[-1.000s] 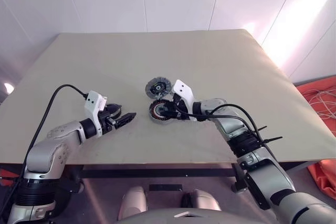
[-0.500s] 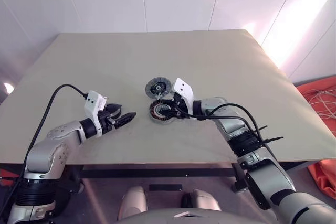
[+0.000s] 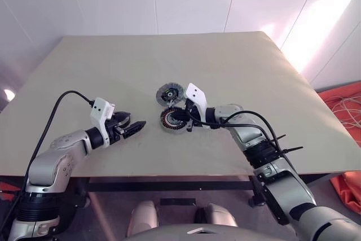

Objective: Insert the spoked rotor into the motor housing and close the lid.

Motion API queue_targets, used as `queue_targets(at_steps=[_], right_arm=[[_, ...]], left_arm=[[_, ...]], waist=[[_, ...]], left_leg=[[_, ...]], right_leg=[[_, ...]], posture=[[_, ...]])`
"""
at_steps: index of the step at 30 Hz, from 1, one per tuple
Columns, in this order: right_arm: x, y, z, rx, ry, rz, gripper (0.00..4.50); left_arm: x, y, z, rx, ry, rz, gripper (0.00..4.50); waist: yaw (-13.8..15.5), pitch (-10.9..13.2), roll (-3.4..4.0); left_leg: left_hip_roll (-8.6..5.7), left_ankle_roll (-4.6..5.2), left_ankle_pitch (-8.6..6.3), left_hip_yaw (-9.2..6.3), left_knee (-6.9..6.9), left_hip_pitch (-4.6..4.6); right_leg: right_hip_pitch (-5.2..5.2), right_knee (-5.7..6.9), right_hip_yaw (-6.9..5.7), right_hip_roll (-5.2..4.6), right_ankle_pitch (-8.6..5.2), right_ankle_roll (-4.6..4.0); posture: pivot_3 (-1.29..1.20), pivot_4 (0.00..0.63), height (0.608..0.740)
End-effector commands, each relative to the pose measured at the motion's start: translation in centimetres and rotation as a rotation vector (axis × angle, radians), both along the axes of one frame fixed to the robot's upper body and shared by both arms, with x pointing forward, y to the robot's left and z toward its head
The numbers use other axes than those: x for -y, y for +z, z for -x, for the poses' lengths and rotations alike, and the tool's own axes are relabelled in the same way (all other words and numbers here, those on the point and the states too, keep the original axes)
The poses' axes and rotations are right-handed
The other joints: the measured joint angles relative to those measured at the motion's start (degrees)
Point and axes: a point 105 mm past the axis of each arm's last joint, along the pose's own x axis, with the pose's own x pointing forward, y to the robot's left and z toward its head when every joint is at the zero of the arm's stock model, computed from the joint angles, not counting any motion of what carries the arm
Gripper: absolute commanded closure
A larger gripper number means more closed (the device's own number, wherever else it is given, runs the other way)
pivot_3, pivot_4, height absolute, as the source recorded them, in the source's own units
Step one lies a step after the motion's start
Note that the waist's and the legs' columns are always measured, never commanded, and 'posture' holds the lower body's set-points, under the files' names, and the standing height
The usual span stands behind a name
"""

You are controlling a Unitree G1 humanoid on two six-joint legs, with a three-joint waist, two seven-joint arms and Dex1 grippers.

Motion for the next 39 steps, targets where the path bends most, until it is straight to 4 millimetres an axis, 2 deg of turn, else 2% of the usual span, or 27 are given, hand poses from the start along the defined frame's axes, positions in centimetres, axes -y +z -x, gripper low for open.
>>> queue_targets(at_steps=[1, 7, 12, 15, 20, 23, 31, 39], right_arm=[[-0.8, 1.4, -0.6, 0.052, 0.009, -0.023, 4.46], [-2.2, -0.1, -0.2, 0.017, 0.022, -0.013, 4.46], [-1.8, -0.5, -0.3, 0.022, 0.010, 0.006, 4.46], [-1.4, -0.1, -0.6, 0.034, 0.003, 0.002, 4.46], [-1.2, 1.8, -1.1, 0.088, 0.000, -0.023, 4.46], [-1.1, 2.0, -1.3, 0.096, -0.004, -0.019, 4.46], [-1.0, 0.8, -1.2, 0.068, -0.012, -0.004, 4.46], [-0.5, -1.2, -1.3, 0.041, -0.046, 0.032, 4.46]], left_arm=[[-0.2, 1.1, -0.3, 0.049, -0.001, -0.005, 0.00], [-0.2, 1.2, -0.3, 0.052, 0.000, -0.008, 0.00], [-0.4, 1.1, -0.2, 0.050, 0.006, -0.010, 0.00], [-0.4, 1.1, -0.1, 0.048, 0.006, -0.008, 0.00], [-0.3, 1.0, -0.3, 0.048, 0.003, -0.004, 0.00], [-0.1, 1.0, -0.3, 0.048, 0.000, -0.002, 0.00], [-0.1, 0.8, -0.3, 0.046, -0.002, -0.004, 0.00], [-0.3, 0.8, -0.2, 0.034, 0.005, 0.003, 0.00]], waist=[[0.0, 0.0, 0.00], [0.0, 0.0, 0.00], [0.0, 0.0, 0.00], [0.0, 0.0, 0.00], [0.0, 0.0, 0.00], [0.0, 0.0, 0.00], [0.0, 0.0, 0.00], [0.0, 0.0, -0.01]], left_leg=[[0.00, 0.00, 0.00, 0.00, 0.00, 0.00], [0.00, 0.00, 0.00, 0.00, -0.01, -0.01], [0.00, -0.01, 0.00, 0.00, -0.01, 0.00], [0.00, -0.01, 0.01, 0.00, -0.01, 0.00], [0.00, -0.01, 0.01, 0.00, -0.01, 0.01], [0.00, -0.02, 0.01, 0.01, -0.01, 0.01], [-0.01, -0.02, 0.01, 0.01, -0.01, -0.01], [-0.01, -0.02, 0.01, 0.03, -0.02, 0.02]], right_leg=[[0.00, 0.00, 0.00, 0.00, 0.00, 0.00], [-0.01, 0.01, 0.00, 0.00, 0.00, -0.01], [-0.03, 0.02, 0.01, 0.00, 0.00, -0.01], [-0.01, 0.03, 0.02, 0.00, 0.00, -0.01], [-0.01, 0.05, 0.03, 0.00, 0.00, 0.00], [-0.04, 0.07, 0.04, 0.00, 0.00, -0.01], [-0.05, 0.07, 0.05, 0.00, 0.00, -0.01], [-0.03, 0.09, 0.07, 0.00, 0.00, -0.01]], posture=[[0.00, 0.000, 0.740], [0.00, 0.000, 0.740], [0.00, 0.000, 0.740], [0.00, 0.000, 0.740], [0.00, 0.000, 0.740], [0.00, 0.000, 0.740], [0.00, 0.000, 0.740], [0.00, 0.000, 0.740]])
